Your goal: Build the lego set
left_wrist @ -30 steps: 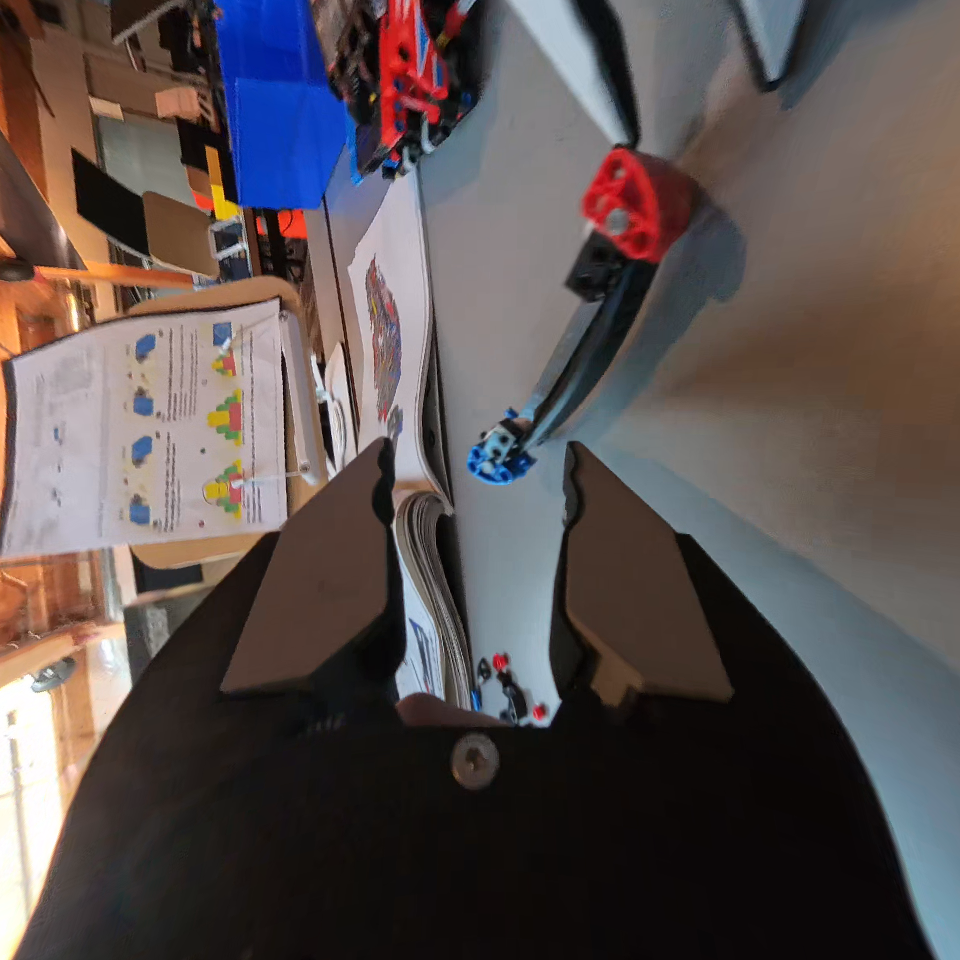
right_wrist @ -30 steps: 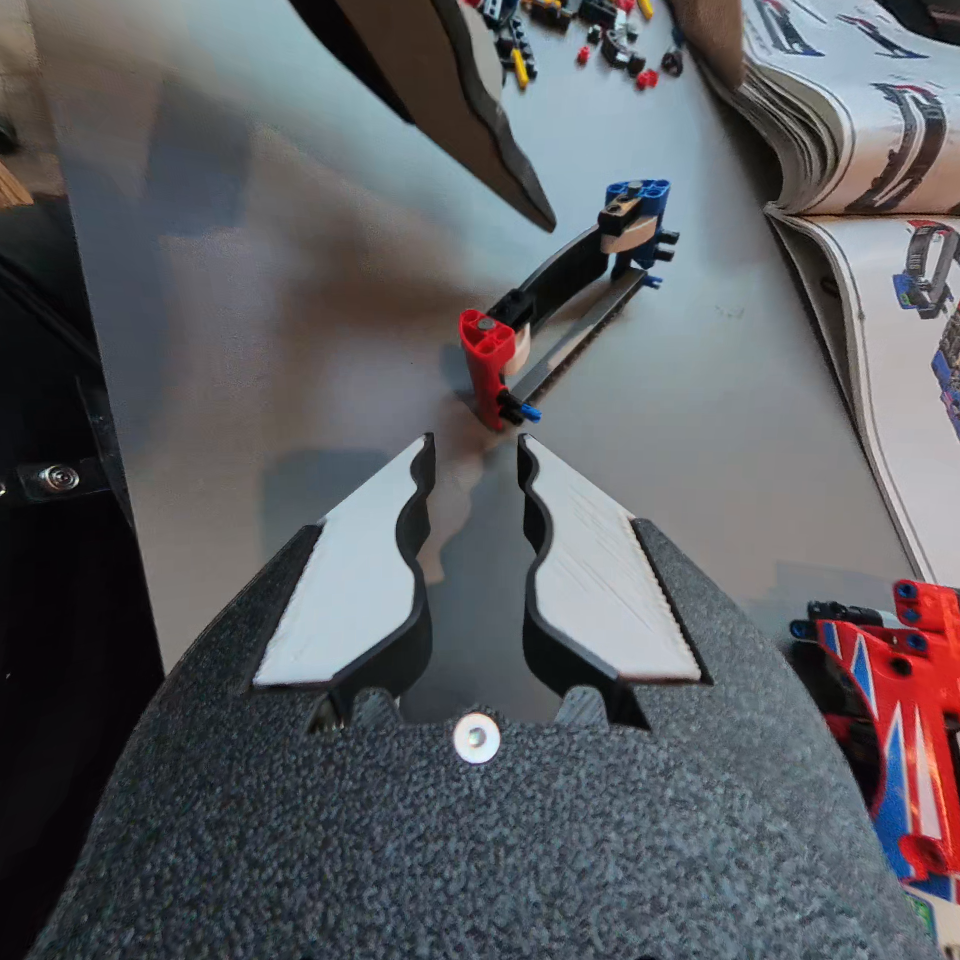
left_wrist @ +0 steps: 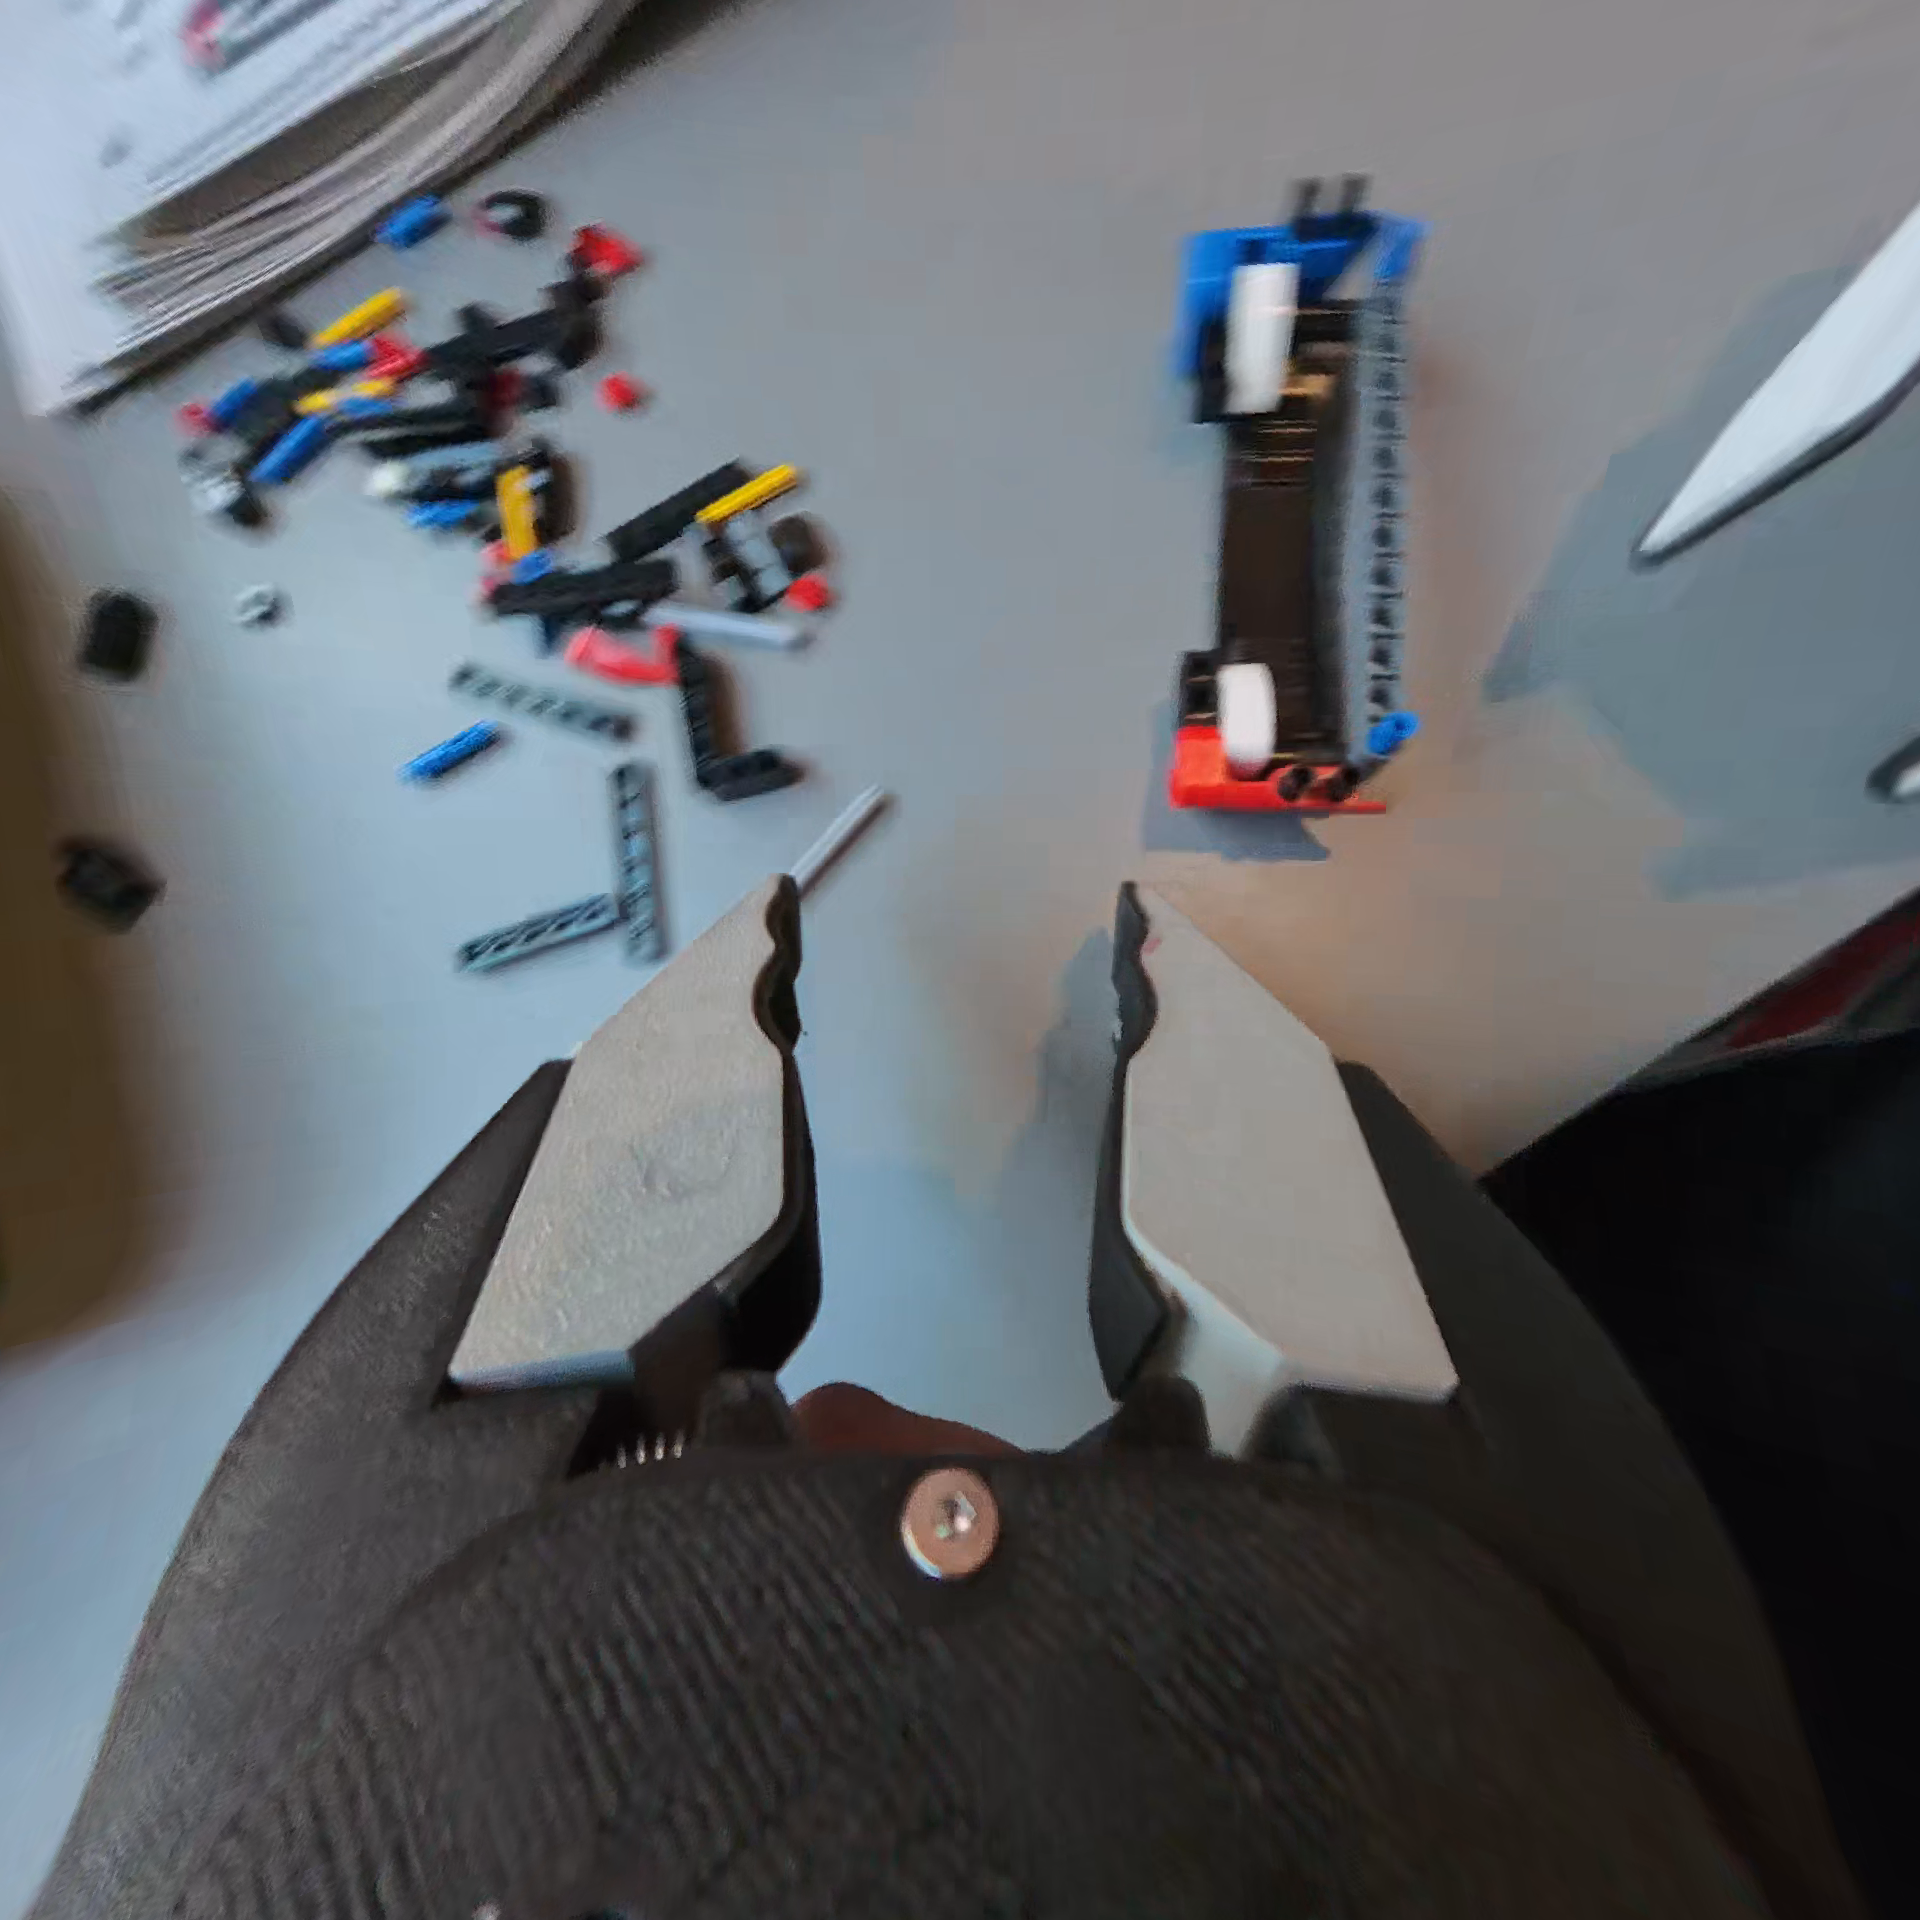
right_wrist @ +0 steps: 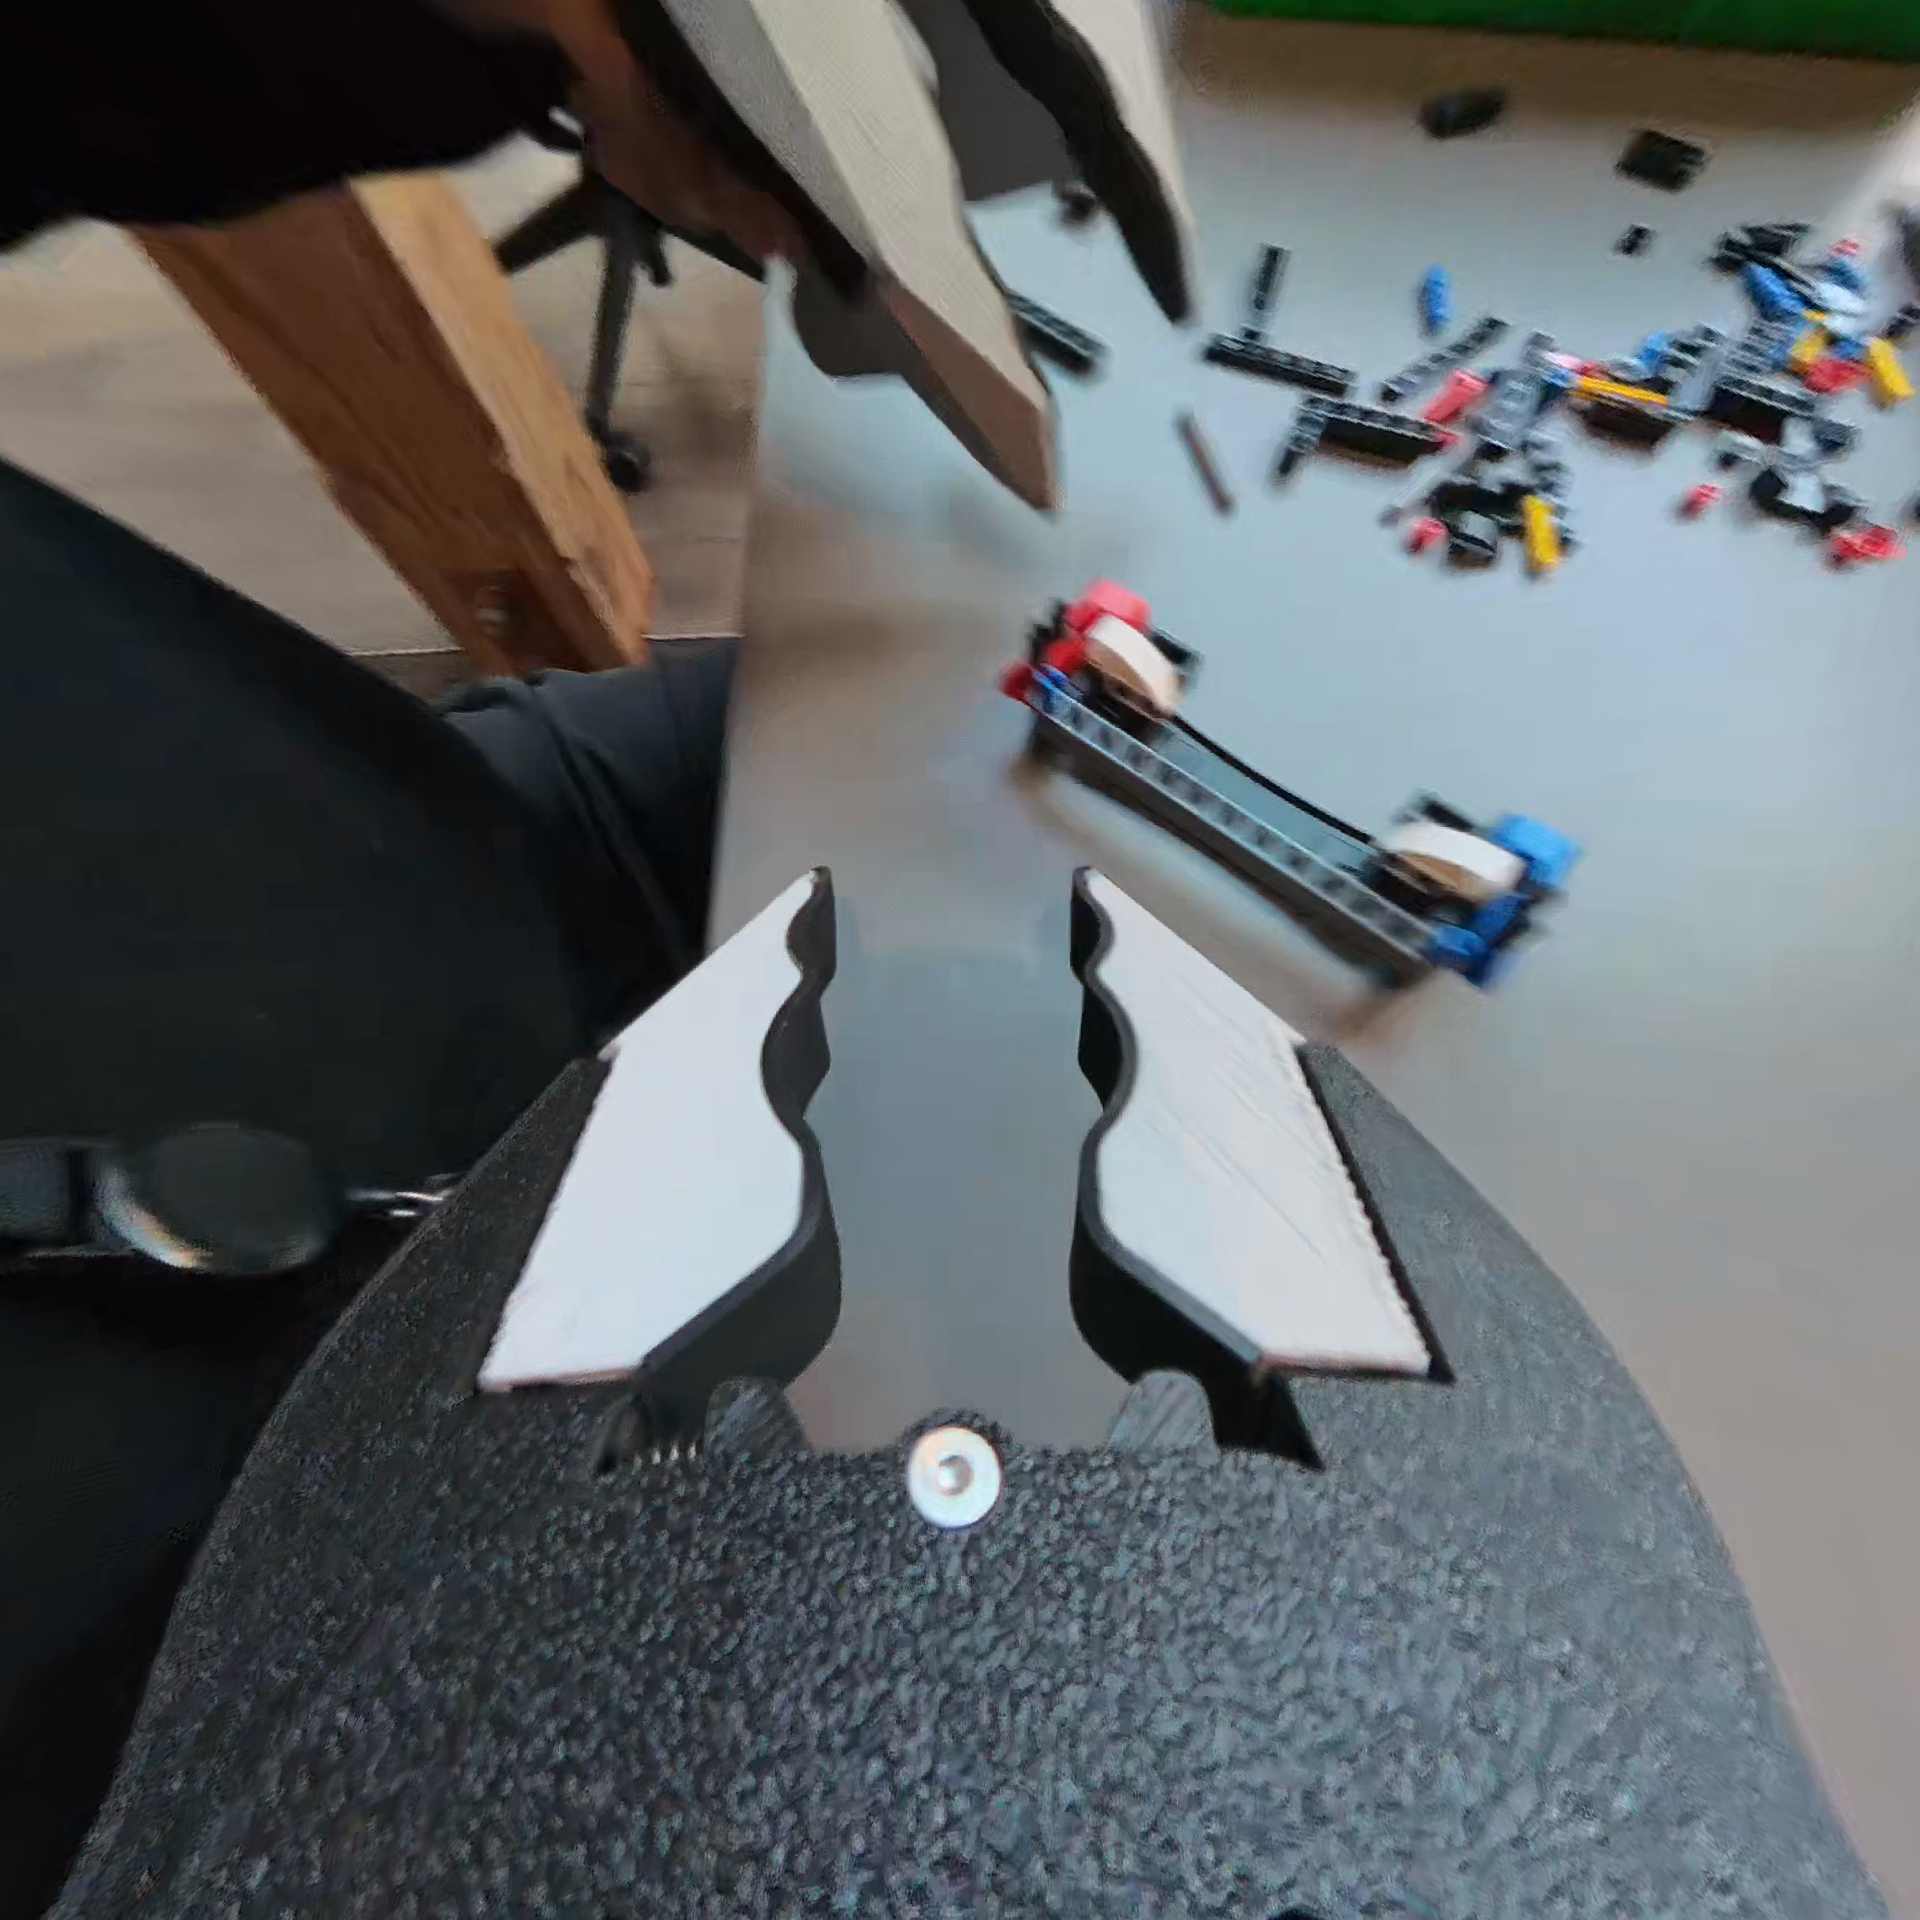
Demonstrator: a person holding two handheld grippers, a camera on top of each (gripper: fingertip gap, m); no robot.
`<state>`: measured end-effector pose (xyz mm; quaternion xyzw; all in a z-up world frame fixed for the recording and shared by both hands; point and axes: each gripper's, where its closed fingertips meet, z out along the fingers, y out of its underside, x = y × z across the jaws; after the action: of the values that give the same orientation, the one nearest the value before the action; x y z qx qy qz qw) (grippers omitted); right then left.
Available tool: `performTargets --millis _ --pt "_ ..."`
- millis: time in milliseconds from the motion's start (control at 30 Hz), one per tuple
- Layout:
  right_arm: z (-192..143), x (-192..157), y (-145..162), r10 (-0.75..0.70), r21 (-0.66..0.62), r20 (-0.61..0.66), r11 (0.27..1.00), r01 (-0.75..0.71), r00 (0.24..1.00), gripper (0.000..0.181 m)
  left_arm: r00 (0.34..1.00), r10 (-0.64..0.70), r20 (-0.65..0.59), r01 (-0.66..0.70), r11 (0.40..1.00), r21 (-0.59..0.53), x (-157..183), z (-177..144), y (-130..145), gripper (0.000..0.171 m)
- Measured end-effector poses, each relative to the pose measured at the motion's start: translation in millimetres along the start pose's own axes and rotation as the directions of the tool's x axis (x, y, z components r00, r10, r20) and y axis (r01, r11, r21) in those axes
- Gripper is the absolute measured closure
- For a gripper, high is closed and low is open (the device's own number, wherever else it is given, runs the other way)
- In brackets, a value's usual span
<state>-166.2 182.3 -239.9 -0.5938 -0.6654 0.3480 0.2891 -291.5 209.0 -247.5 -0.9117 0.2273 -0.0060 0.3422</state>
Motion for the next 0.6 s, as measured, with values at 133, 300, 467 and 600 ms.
performTargets --millis 133,300,467,600 --pt "-12.0 38.3 9.2 0.051 -0.027 -0.131 0.998 -0.055 0.99 0.136 0.984 -0.114 0.133 0.114 0.993 0.009 -52.5 -24.5 30.2 0.117" --pt "-17.5 51.3 13.9 0.009 -0.05 -0.2 0.999 -0.019 0.98 0.136 0.969 -0.155 0.194 0.163 0.986 -0.021 -80.3 -45.4 69.3 0.122" --pt "-14.3 59.9 23.1 0.011 -0.058 -0.247 0.998 -0.026 0.969 0.138 0.985 -0.131 0.108 0.134 0.991 -0.016 -70.9 -50.9 82.4 0.131" --pt "-13.4 65.0 21.5 0.034 -0.045 -0.261 0.998 -0.048 0.965 0.14 0.997 -0.053 0.058 0.053 0.999 0.004 -61.4 -40.9 69.2 0.134"
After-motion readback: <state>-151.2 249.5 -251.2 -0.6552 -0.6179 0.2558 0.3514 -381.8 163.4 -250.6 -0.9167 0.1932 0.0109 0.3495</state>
